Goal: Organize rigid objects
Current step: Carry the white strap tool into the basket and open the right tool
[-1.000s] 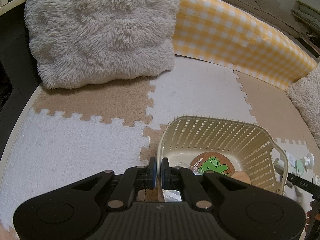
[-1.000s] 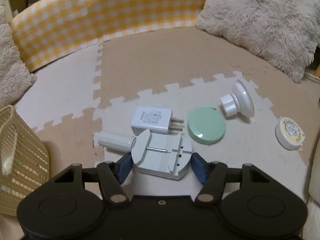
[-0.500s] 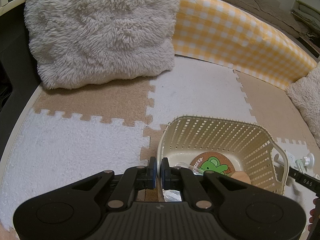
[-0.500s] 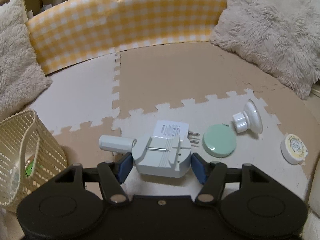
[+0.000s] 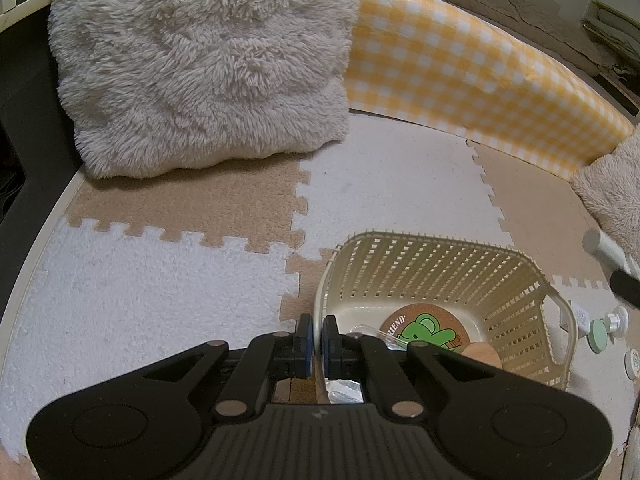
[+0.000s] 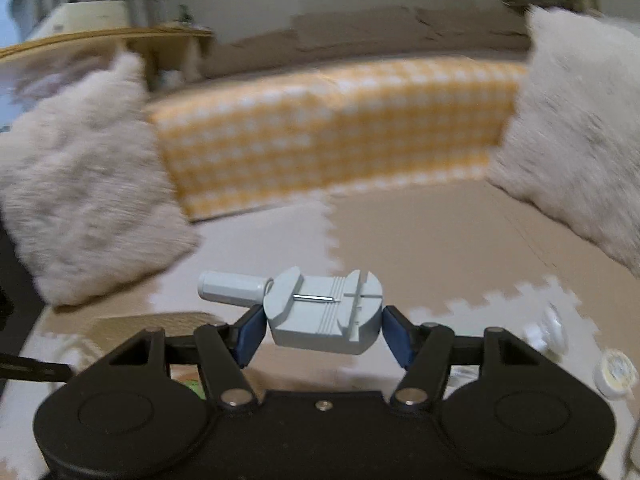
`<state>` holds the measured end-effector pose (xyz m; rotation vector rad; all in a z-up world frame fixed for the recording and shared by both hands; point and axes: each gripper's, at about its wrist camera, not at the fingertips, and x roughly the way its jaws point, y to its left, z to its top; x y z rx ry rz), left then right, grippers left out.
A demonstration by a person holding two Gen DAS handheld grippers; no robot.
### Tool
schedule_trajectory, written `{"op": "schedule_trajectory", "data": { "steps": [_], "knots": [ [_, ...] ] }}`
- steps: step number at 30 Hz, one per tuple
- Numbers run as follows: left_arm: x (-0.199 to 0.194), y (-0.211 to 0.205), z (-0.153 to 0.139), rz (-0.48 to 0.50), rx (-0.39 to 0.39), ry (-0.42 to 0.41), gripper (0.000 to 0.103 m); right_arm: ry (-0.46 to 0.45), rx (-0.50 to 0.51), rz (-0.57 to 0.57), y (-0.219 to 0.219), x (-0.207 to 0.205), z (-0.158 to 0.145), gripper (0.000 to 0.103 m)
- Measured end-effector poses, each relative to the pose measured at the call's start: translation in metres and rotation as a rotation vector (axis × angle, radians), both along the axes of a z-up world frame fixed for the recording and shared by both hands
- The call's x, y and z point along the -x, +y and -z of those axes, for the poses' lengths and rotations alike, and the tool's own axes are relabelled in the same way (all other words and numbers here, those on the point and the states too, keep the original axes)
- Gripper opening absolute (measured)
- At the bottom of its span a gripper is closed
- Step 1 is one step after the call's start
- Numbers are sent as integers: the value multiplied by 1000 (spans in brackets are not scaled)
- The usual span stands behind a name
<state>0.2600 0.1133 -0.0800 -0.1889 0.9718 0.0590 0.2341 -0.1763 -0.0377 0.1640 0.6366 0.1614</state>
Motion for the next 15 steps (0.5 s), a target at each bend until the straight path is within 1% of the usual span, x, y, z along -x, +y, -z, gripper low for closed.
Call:
{"op": "schedule_trajectory", "data": {
  "steps": [3, 6, 10, 15],
  "knots": [
    [0, 0, 0, 1, -2, 0, 4, 9, 2, -65, 21, -1, -8, 65],
    [0, -1, 0, 1, -2, 0, 4, 37, 19, -128, 44, -2, -7, 65],
    [0, -1, -1, 2, -2, 0, 4, 85, 48, -191, 72, -5, 0, 65],
    [0, -1, -1, 2, -2, 0, 4, 147, 79, -239, 97, -15, 13, 65]
  ]
}}
